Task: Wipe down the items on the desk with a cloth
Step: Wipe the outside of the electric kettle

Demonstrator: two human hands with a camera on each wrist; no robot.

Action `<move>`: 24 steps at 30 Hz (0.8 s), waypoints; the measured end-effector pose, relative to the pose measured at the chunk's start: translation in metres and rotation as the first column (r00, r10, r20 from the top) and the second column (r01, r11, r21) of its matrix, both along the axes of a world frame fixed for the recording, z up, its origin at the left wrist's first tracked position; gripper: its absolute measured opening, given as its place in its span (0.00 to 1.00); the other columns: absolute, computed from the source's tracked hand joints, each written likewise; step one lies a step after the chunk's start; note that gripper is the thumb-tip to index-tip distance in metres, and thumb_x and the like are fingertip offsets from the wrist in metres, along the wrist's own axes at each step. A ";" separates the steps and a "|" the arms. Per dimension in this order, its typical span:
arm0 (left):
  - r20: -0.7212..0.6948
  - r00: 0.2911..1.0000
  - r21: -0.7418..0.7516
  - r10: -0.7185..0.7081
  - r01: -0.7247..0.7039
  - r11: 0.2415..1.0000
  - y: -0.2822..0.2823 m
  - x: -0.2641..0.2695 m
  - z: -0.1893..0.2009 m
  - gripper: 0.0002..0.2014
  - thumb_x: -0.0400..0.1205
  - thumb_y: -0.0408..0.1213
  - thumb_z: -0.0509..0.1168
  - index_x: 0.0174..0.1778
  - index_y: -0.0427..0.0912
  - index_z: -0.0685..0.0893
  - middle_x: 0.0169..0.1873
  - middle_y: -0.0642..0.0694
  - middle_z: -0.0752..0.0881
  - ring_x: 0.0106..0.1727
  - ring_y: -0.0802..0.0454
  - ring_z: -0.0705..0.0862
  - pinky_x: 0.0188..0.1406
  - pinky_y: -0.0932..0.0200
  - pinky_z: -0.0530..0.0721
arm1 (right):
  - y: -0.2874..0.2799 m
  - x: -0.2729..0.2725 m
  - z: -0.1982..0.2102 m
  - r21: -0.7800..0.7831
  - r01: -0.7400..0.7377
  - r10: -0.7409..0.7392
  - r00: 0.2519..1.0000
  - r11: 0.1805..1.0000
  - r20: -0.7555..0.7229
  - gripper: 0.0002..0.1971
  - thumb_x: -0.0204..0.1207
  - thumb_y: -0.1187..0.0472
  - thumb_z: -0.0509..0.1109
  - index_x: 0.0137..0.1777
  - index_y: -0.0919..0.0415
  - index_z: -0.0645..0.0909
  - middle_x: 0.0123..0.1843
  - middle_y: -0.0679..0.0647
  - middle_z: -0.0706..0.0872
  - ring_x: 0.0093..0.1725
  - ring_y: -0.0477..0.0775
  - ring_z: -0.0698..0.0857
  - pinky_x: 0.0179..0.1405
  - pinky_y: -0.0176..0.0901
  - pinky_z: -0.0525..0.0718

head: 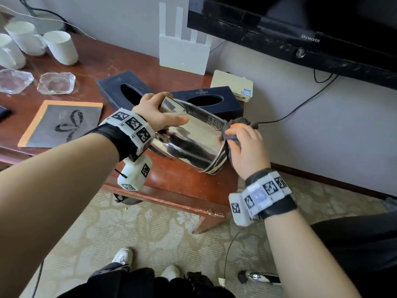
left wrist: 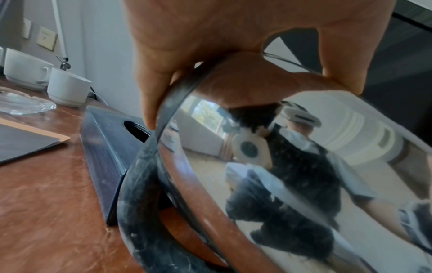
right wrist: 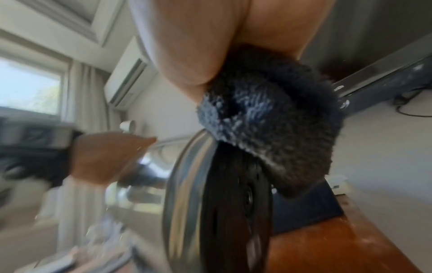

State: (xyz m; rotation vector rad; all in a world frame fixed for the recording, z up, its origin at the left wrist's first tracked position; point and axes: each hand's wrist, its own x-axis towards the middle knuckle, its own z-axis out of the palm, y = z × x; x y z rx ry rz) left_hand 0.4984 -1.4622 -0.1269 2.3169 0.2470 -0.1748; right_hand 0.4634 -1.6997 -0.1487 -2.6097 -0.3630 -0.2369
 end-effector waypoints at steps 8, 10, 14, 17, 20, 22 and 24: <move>-0.040 0.999 0.119 0.031 -0.026 0.993 -0.003 0.001 0.004 0.49 0.67 0.71 0.65 0.80 0.51 0.57 0.77 0.45 0.61 0.75 0.41 0.67 0.75 0.43 0.67 | -0.036 -0.047 -0.046 0.184 0.143 -0.107 0.976 0.972 -0.191 0.13 0.79 0.65 0.65 0.62 0.55 0.79 0.60 0.48 0.82 0.60 0.50 0.81 0.50 0.32 0.70; -0.057 0.998 0.132 0.024 -0.016 0.991 -0.004 -0.002 0.005 0.50 0.66 0.71 0.65 0.80 0.52 0.57 0.76 0.45 0.62 0.74 0.40 0.67 0.74 0.42 0.68 | -0.035 -0.044 -0.046 0.201 0.210 -0.144 0.943 0.957 -0.300 0.21 0.80 0.64 0.63 0.72 0.52 0.70 0.67 0.46 0.79 0.65 0.50 0.78 0.55 0.34 0.70; -0.101 0.995 0.129 -0.008 0.021 0.991 -0.004 -0.008 0.008 0.50 0.65 0.61 0.74 0.80 0.55 0.54 0.75 0.45 0.61 0.71 0.42 0.70 0.69 0.48 0.71 | -0.016 -0.030 -0.040 0.081 0.111 -0.070 0.916 0.991 -0.395 0.24 0.81 0.60 0.61 0.77 0.49 0.64 0.70 0.48 0.79 0.64 0.53 0.80 0.54 0.39 0.75; -0.122 0.992 0.134 -0.015 0.032 0.991 0.005 -0.012 0.010 0.53 0.64 0.59 0.76 0.80 0.58 0.51 0.75 0.44 0.63 0.70 0.43 0.72 0.69 0.48 0.71 | -0.005 -0.022 -0.025 0.011 0.108 -0.097 0.928 0.994 -0.360 0.18 0.81 0.59 0.61 0.70 0.52 0.70 0.62 0.50 0.85 0.59 0.57 0.83 0.51 0.42 0.79; -0.130 0.990 0.036 0.056 -0.052 0.998 0.015 -0.017 0.005 0.50 0.67 0.64 0.70 0.81 0.55 0.52 0.76 0.47 0.69 0.71 0.44 0.73 0.72 0.51 0.70 | -0.004 -0.017 -0.006 -0.085 0.052 -0.079 0.930 0.995 -0.358 0.20 0.80 0.59 0.61 0.72 0.52 0.69 0.67 0.49 0.82 0.63 0.57 0.81 0.56 0.44 0.77; -0.178 0.981 0.040 0.078 -0.072 0.997 0.020 -0.022 -0.006 0.52 0.64 0.72 0.65 0.81 0.54 0.52 0.76 0.46 0.70 0.72 0.42 0.73 0.74 0.47 0.69 | -0.003 -0.015 -0.002 -0.097 -0.017 -0.024 0.914 0.995 -0.406 0.19 0.80 0.60 0.61 0.70 0.53 0.71 0.66 0.50 0.82 0.63 0.56 0.81 0.55 0.44 0.76; -0.227 0.971 0.047 0.081 -0.072 0.996 0.023 -0.028 -0.017 0.55 0.60 0.76 0.60 0.81 0.53 0.53 0.76 0.44 0.69 0.72 0.41 0.73 0.74 0.46 0.68 | -0.003 -0.011 -0.007 -0.029 -0.039 0.021 0.878 0.999 -0.478 0.21 0.79 0.61 0.61 0.72 0.53 0.71 0.66 0.52 0.82 0.63 0.55 0.81 0.59 0.44 0.76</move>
